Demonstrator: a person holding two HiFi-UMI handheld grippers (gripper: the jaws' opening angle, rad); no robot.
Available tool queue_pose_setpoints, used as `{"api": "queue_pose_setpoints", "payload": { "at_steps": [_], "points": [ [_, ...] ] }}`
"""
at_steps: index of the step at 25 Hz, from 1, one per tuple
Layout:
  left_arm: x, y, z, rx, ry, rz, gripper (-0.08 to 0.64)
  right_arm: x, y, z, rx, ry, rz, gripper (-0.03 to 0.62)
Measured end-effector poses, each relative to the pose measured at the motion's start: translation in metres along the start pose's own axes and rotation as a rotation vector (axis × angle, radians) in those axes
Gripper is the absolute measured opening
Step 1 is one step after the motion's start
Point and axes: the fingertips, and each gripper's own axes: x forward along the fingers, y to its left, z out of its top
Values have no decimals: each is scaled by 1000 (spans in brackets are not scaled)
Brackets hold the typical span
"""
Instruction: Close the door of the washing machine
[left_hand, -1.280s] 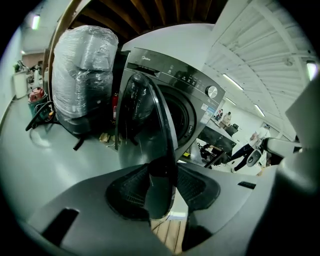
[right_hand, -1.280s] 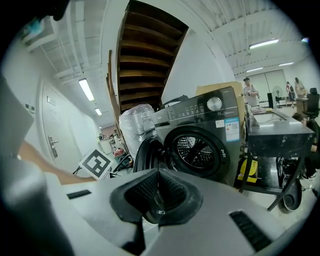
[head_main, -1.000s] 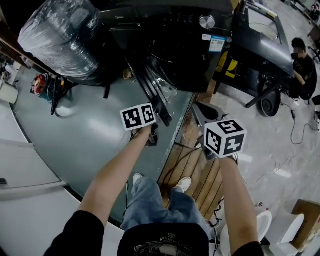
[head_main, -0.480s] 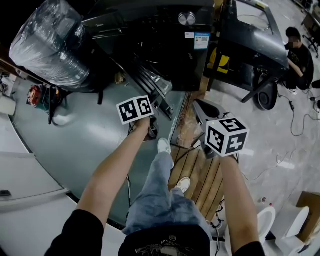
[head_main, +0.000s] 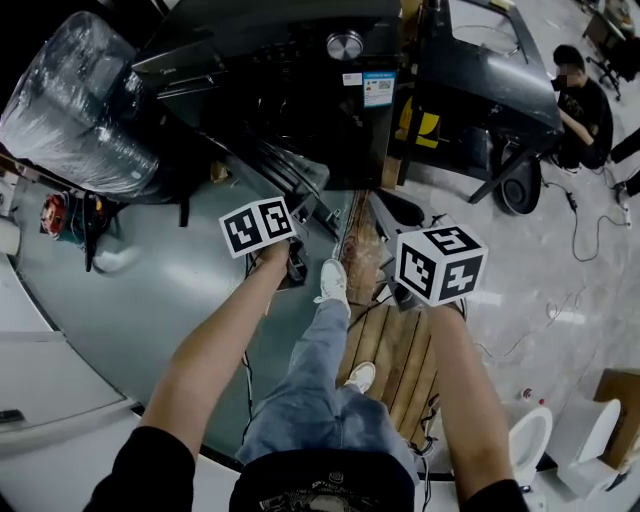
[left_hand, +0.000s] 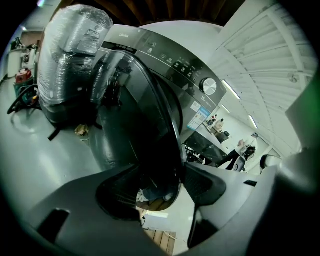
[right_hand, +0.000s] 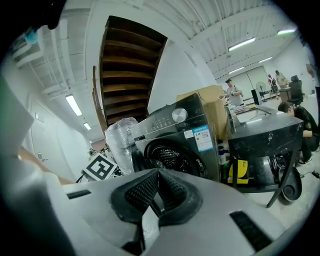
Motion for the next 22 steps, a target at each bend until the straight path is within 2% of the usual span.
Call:
{"api": "queue_pose_setpoints", "payload": {
  "at_steps": [5, 22],
  "points": [
    [15, -14, 7, 10, 1, -35, 272, 2, -12, -7, 1, 17, -19, 21],
    [64, -46, 38, -24, 28, -59, 272, 25, -43, 5, 19, 16, -50, 21]
  ]
}}
